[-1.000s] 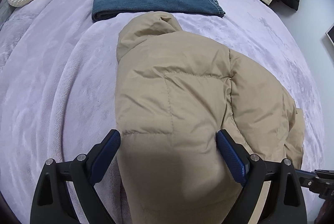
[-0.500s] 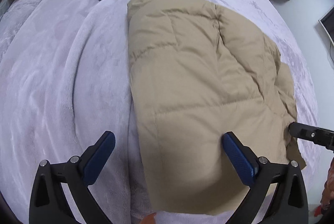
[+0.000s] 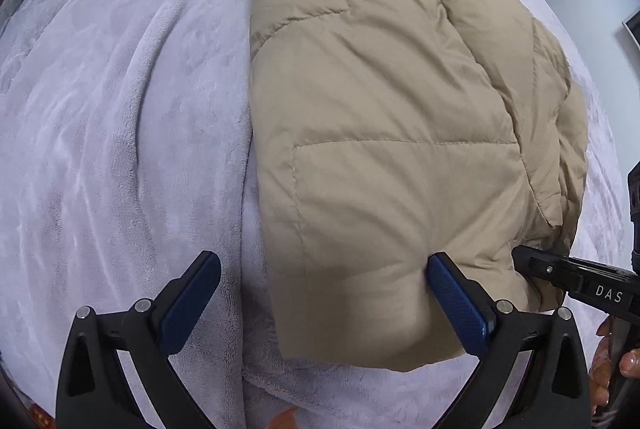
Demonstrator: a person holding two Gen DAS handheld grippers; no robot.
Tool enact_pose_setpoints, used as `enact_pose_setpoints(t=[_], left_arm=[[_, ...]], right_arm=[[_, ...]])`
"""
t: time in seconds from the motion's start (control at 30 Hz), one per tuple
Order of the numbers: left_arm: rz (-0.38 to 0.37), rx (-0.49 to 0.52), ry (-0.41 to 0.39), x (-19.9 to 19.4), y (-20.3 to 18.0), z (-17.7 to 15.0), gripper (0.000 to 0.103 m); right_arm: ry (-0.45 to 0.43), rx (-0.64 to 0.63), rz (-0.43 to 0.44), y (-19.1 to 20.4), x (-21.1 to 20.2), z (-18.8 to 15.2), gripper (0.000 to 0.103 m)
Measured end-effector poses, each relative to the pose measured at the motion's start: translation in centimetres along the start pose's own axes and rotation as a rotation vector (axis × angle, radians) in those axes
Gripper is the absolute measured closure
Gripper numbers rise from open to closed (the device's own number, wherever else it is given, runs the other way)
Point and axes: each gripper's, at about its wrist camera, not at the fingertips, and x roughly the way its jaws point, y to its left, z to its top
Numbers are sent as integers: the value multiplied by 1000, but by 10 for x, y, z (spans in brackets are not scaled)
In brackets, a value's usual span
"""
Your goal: Fold large clothes
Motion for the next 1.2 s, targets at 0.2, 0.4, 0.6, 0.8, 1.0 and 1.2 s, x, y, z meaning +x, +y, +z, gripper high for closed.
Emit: enact_pose_setpoints(t=[0.2,0.4,0.6,0.8,1.0,1.2], left_arm=[[31,3,-59,-28,-1,-12,0],[48,-30,-58,-52,4,-17,0],[55,-18,-66,-74,-17,-35,0],[80,1,-98,-103,-39,-52,0],[69,-13,-141,-137,-64,-68,0],[123,-21,-192,-168,-82,-81,0]], right_arm=[[-35,0,-13,13,-22,-8,98],[-55,-8,-4,15,-46,-21,98],[-59,-23,3,11,-65,-34,98],[-83,-54,-10,8,-91,-48,97],[-126,-106,-19,9,-130,-66,42],[-168,-164,-74,22,-158,-80,36]])
